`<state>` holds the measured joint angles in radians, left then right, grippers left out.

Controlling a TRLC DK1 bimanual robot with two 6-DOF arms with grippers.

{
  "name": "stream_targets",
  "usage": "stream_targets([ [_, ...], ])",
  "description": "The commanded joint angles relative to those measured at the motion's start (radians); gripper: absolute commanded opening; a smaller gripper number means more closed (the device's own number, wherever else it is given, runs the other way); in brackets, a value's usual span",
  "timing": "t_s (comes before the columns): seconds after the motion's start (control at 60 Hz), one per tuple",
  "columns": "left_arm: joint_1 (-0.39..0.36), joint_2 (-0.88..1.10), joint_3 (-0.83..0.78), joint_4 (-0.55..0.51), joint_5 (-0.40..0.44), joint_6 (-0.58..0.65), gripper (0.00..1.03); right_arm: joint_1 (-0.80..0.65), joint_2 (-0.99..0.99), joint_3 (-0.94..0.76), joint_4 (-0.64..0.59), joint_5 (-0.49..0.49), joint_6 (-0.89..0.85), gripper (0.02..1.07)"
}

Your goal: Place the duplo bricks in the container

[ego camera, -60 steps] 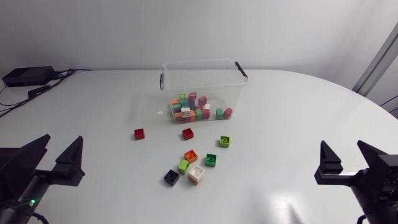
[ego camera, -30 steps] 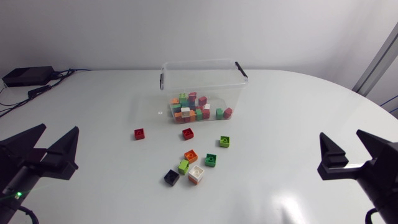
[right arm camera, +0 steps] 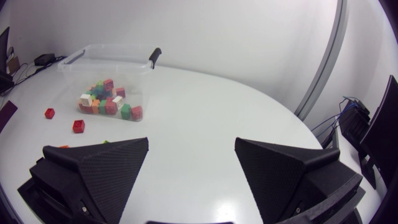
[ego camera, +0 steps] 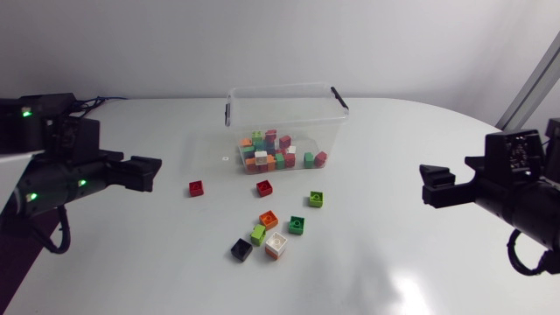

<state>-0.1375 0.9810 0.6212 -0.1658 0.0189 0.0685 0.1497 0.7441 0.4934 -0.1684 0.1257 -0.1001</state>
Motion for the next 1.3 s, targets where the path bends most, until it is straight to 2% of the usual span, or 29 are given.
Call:
stream_targets([
  [0.0, -0.01, 0.156, 0.106, -0.044, 0.006, 0.008, 0.96, 0.002, 0.097, 0.045, -0.039, -0.018, 0.007, 1.02],
  [0.067, -0.01, 0.231, 0.147, -0.063, 0.03, 0.011, 0.96, 0.011, 0.132, 0.059, -0.072, -0.024, -0.027, 1.02],
  [0.133, 0.009, 0.358, 0.233, -0.133, 0.082, 0.034, 0.96, 0.025, 0.178, 0.076, -0.075, -0.024, -0.044, 1.02],
  [0.233, 0.012, 0.538, 0.341, -0.189, 0.102, 0.318, 0.96, 0.017, 0.27, 0.091, -0.062, -0.057, -0.056, 1.02],
  [0.3, 0.019, 0.613, 0.387, -0.212, 0.102, 0.37, 0.96, -0.004, 0.317, 0.108, -0.056, -0.09, -0.121, 1.02],
  [0.4, 0.018, 0.677, 0.428, -0.218, 0.102, 0.448, 0.96, -0.001, 0.382, 0.149, -0.091, -0.084, -0.25, 1.02],
  [0.483, 0.019, 0.725, 0.462, -0.242, 0.102, 0.617, 0.97, -0.004, 0.482, 0.232, -0.206, -0.093, -0.282, 1.02],
  [0.567, 0.033, 0.792, 0.531, -0.304, 0.124, 0.743, 0.97, -0.015, 0.511, 0.263, -0.23, -0.118, -0.305, 1.02],
  [0.617, 0.039, 0.812, 0.552, -0.311, 0.167, 0.783, 0.97, -0.019, 0.503, 0.231, -0.206, -0.15, -0.406, 1.02],
  [0.683, 0.049, 0.871, 0.62, -0.377, 0.197, 0.846, 0.96, -0.009, 0.523, 0.234, -0.195, -0.201, -0.417, 1.02],
  [0.75, 0.05, 0.912, 0.66, -0.422, 0.216, 0.907, 0.96, -0.018, 0.584, 0.29, -0.272, -0.34, -0.421, 1.02],
  [0.783, 0.05, 0.926, 0.667, -0.422, 0.216, 0.93, 0.96, -0.025, 0.61, 0.312, -0.304, -0.382, -0.437, 1.02],
  [1.083, 0.049, 1.064, 0.785, -0.506, 0.236, 1.042, 0.89, 0.033, 0.666, 0.335, -0.306, -0.388, -0.527, 1.02],
  [1.233, 0.056, 1.116, 0.816, -0.531, 0.236, 1.084, 0.81, 0.068, 0.696, 0.341, -0.298, -0.386, -0.552, 1.02],
  [1.283, 0.058, 1.127, 0.822, -0.538, 0.236, 1.097, 0.7, 0.074, 0.71, 0.349, -0.293, -0.386, -0.555, 1.0],
])
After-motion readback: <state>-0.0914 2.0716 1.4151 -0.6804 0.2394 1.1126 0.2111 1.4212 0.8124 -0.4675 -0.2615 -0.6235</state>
